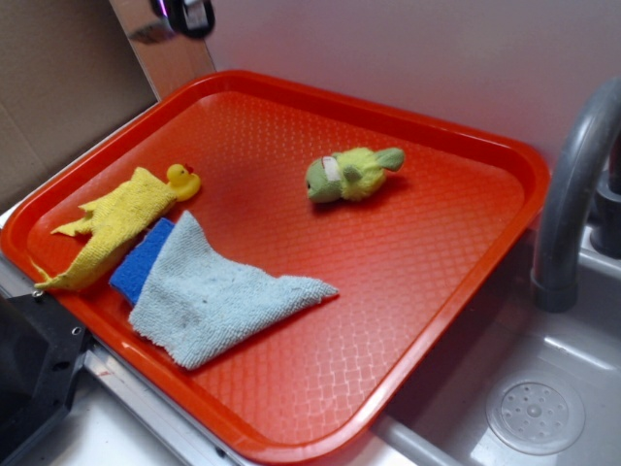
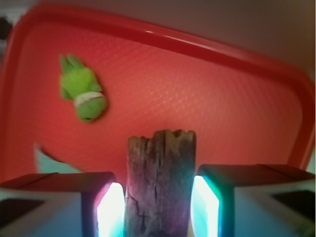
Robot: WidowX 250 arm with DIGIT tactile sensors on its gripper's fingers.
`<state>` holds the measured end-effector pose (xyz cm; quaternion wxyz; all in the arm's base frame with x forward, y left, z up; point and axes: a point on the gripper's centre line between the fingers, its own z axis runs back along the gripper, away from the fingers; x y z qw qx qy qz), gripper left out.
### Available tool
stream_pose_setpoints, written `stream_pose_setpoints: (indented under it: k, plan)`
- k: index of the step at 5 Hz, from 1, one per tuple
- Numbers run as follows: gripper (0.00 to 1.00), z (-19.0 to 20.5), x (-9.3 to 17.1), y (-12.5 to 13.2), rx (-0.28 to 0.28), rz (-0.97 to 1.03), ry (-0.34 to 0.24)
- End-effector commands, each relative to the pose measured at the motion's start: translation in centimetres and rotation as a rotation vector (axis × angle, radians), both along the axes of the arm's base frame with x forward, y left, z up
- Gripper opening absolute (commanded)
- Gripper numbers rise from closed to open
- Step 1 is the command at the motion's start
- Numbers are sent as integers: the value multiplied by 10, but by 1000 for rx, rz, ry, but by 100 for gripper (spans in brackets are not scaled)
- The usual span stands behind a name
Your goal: Grab the wood chip.
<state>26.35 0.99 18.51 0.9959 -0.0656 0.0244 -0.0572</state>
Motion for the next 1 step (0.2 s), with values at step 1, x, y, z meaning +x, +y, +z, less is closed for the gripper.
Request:
stream_pose_setpoints:
  k: [1]
  plan:
    - [0, 75, -3, -25, 47, 457, -74]
